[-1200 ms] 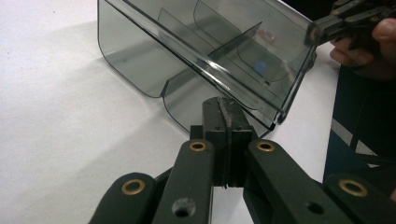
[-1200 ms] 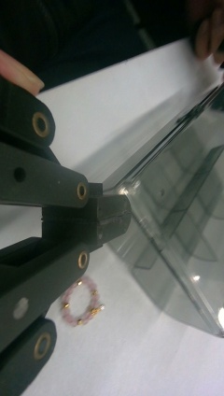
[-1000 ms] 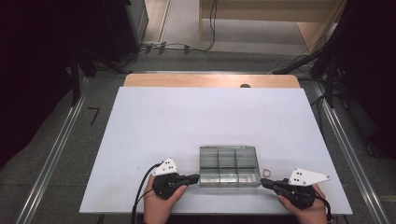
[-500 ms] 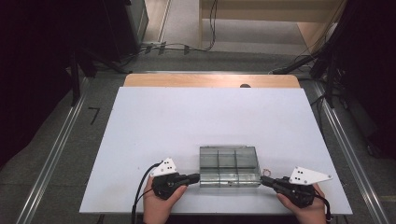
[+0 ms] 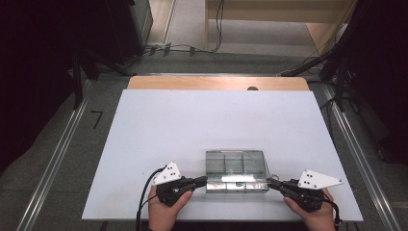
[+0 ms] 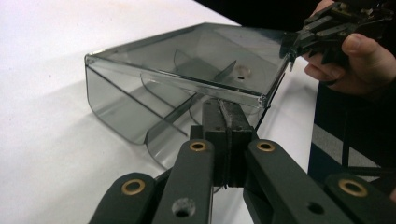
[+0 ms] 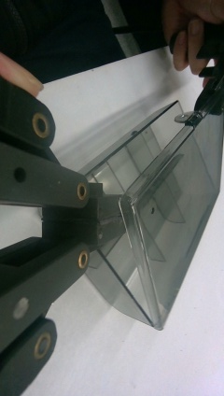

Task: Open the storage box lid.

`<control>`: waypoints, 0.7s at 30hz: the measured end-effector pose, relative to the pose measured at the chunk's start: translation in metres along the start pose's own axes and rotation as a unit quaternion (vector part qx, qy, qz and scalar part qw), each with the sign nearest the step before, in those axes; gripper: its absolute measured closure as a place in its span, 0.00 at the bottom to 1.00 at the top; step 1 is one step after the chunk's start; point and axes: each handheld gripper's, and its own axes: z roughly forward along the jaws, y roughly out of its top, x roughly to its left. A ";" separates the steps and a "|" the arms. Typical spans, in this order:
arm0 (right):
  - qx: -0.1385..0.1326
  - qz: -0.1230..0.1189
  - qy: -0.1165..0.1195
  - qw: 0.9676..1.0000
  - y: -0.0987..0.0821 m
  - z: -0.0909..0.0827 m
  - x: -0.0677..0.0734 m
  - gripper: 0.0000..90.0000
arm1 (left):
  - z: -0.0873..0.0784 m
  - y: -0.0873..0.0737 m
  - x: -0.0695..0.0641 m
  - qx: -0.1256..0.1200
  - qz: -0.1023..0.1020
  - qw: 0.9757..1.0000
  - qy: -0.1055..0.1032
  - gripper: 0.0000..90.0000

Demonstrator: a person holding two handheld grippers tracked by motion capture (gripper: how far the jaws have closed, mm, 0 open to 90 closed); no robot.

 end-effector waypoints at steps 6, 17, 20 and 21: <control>-0.012 0.000 -0.005 1.000 0.007 -0.001 -0.001 0.98 | 0.000 0.006 0.000 -0.012 0.010 1.000 -0.005 0.99; -0.023 0.004 -0.008 1.000 0.019 -0.001 -0.005 0.98 | -0.007 0.011 0.004 -0.032 0.016 0.999 0.012 0.70; -0.028 0.009 -0.007 1.000 0.023 0.000 -0.006 0.98 | -0.007 0.015 0.006 -0.035 0.014 0.999 0.027 0.53; -0.027 0.010 -0.008 1.000 0.024 0.000 -0.007 0.98 | -0.006 0.016 0.007 -0.037 0.011 0.999 0.029 0.48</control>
